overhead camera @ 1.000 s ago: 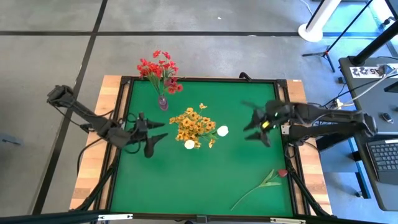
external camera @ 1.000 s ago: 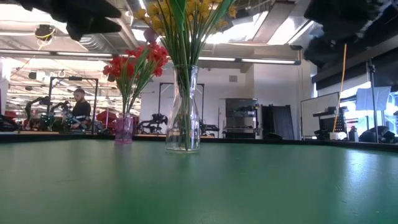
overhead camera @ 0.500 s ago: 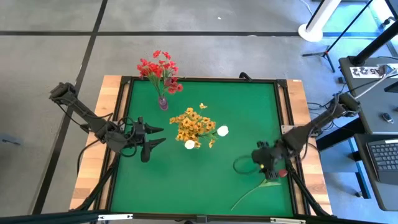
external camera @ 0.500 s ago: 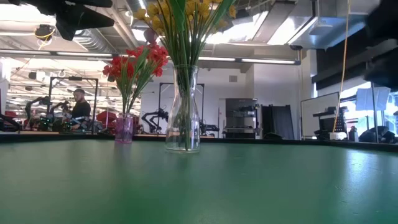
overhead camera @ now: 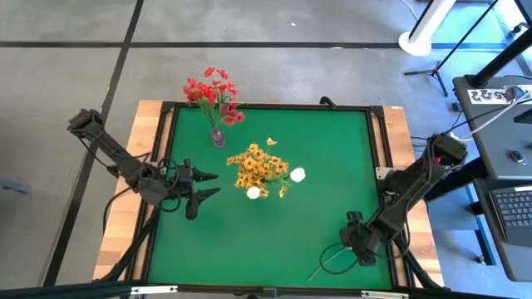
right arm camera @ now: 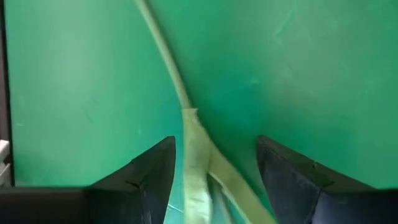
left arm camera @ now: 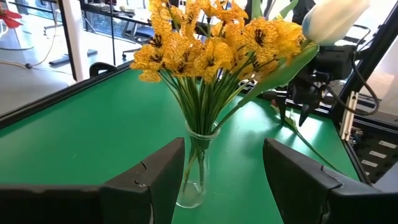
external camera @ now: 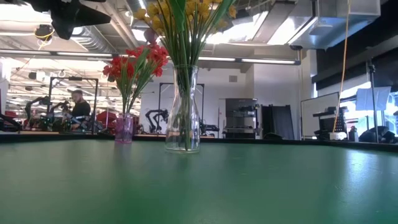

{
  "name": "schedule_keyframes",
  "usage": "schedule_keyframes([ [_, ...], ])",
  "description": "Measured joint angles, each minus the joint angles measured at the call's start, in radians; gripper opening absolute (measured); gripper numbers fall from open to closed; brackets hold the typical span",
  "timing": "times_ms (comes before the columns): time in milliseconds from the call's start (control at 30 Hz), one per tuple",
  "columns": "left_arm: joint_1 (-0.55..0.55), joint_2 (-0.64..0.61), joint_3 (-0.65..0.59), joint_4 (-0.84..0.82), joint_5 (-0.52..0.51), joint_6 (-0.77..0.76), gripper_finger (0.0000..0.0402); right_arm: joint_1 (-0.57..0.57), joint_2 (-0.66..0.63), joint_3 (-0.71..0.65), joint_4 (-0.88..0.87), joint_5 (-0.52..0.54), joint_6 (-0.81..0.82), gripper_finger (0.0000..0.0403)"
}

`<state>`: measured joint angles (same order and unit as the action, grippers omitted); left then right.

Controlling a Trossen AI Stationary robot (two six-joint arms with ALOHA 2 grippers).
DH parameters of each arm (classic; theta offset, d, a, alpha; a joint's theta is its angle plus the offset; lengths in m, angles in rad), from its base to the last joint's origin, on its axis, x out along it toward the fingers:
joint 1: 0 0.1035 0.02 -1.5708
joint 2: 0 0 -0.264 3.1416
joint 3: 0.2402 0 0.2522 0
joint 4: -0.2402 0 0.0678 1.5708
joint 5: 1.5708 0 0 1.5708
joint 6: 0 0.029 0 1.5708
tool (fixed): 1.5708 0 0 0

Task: Sort flowers into vase by color
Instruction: Put the red tulip into the violet vase

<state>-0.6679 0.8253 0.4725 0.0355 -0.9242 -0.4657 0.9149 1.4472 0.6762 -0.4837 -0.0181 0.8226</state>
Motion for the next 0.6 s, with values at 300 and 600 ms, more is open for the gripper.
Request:
schedule_keyframes([
  [300, -0.008, 0.041, 0.0, 0.004, 0.002, -0.045, 0.0212, 0.061, 0.067, 0.006, -0.018, 0.048, 0.121, 0.0205],
  [600, -0.008, 0.079, 0.0, 0.004, 0.002, -0.083, 0.0212, 0.033, 0.064, 0.005, -0.075, 0.052, 0.14, 0.0015],
])
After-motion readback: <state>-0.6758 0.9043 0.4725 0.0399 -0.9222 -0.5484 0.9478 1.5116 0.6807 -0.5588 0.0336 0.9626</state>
